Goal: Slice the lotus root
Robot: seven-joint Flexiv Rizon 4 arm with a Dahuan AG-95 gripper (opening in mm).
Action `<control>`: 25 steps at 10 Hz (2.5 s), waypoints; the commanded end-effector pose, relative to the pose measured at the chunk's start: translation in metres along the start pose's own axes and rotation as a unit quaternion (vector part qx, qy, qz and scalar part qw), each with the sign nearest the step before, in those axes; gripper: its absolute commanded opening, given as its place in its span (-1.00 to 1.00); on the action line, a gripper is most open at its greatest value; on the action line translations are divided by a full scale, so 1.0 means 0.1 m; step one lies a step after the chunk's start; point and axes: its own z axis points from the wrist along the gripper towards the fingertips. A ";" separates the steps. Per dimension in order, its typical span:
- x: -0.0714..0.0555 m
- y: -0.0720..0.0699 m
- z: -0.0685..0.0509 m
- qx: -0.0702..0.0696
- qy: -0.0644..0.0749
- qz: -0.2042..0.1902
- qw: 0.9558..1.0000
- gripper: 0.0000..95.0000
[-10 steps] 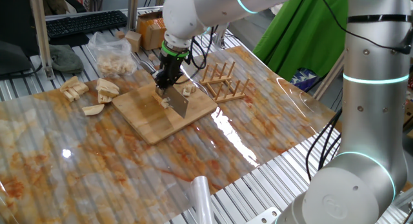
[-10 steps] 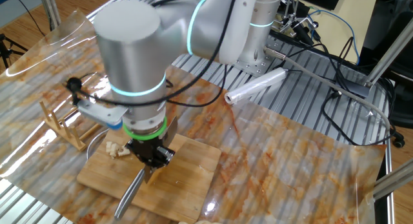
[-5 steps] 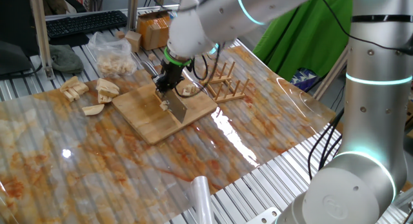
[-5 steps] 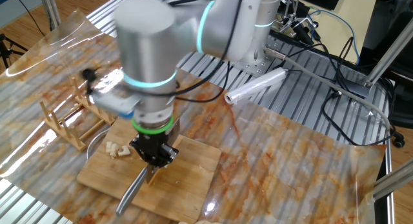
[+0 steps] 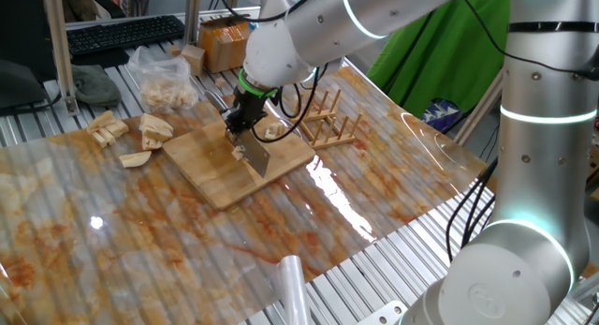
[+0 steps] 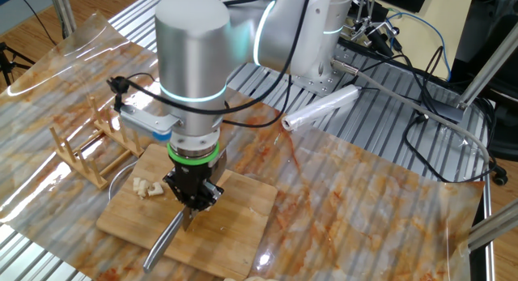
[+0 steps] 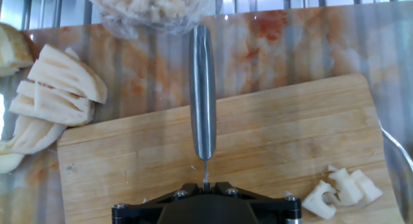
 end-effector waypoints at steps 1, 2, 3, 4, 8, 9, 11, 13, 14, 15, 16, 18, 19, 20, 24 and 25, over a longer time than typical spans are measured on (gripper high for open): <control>0.01 0.00 0.01 -0.002 0.002 0.002 1.000 -1.00; -0.02 -0.01 -0.01 -0.001 0.011 0.000 1.000 -1.00; -0.05 -0.02 -0.04 0.001 0.021 -0.005 1.000 -1.00; -0.08 -0.02 -0.07 0.003 0.021 -0.006 1.000 -1.00; -0.14 -0.05 -0.19 0.009 0.015 -0.006 1.000 -1.00; -0.15 -0.06 -0.20 0.008 0.002 -0.002 1.000 -1.00; -0.15 -0.05 -0.20 0.003 -0.009 0.008 1.000 -1.00; -0.16 -0.01 -0.03 0.004 -0.030 0.007 1.000 -1.00; -0.17 0.00 0.03 0.005 -0.036 0.007 0.999 -1.00; -0.17 0.00 0.05 0.004 -0.034 0.009 0.999 -1.00; -0.18 -0.01 0.00 0.003 -0.030 0.010 0.999 -1.00; -0.18 -0.01 0.01 0.001 -0.032 0.010 0.999 -1.00; -0.17 0.00 0.04 0.002 -0.033 0.012 0.999 -1.00; -0.16 0.01 0.05 0.003 -0.033 0.014 0.999 -1.00; -0.06 0.03 0.02 -0.005 -0.049 0.027 0.998 -1.00; 0.01 0.06 0.07 -0.006 -0.054 0.032 0.998 -1.00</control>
